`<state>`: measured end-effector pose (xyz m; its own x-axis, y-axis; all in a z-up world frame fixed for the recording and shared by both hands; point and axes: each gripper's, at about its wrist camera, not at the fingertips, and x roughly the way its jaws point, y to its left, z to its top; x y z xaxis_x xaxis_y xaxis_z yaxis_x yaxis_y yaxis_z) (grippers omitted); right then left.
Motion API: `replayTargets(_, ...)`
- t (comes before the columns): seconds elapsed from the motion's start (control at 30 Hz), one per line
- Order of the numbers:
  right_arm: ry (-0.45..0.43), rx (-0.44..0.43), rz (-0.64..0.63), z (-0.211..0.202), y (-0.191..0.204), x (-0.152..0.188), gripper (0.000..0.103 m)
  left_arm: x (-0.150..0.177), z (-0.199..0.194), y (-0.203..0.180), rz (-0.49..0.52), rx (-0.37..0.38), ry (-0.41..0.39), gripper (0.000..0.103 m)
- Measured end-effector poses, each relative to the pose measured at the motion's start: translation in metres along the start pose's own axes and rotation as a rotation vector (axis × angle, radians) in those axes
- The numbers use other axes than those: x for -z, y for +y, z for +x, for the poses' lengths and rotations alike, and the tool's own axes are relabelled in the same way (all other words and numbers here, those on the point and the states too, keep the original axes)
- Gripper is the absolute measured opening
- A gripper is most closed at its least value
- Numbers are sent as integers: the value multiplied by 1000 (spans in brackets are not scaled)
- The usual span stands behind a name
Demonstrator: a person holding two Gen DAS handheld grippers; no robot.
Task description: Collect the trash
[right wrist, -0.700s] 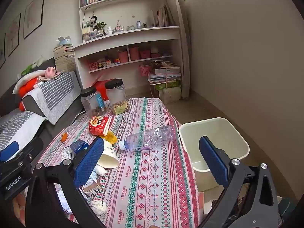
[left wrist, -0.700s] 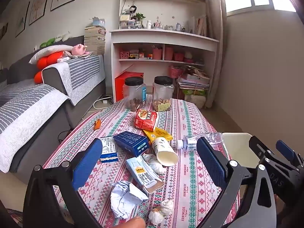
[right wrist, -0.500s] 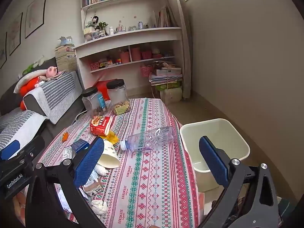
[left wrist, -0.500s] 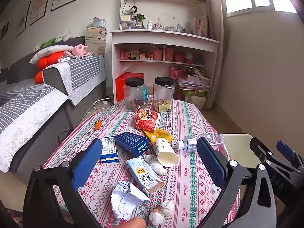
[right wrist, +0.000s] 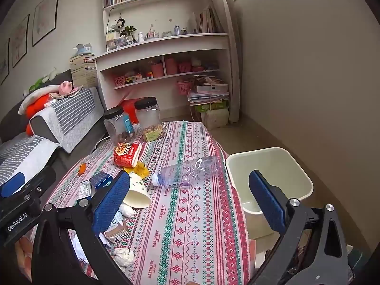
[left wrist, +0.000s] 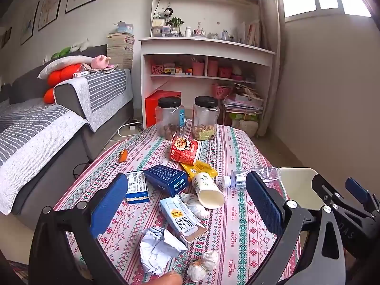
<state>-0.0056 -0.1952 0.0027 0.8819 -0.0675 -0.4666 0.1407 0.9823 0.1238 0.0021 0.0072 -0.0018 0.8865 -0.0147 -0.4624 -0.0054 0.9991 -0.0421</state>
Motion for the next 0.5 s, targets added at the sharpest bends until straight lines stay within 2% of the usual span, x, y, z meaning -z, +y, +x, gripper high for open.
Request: replayTargets(0.5, 3, -4, -5, 1, 3, 3, 96, 2, 1, -1, -1, -8, 7, 96)
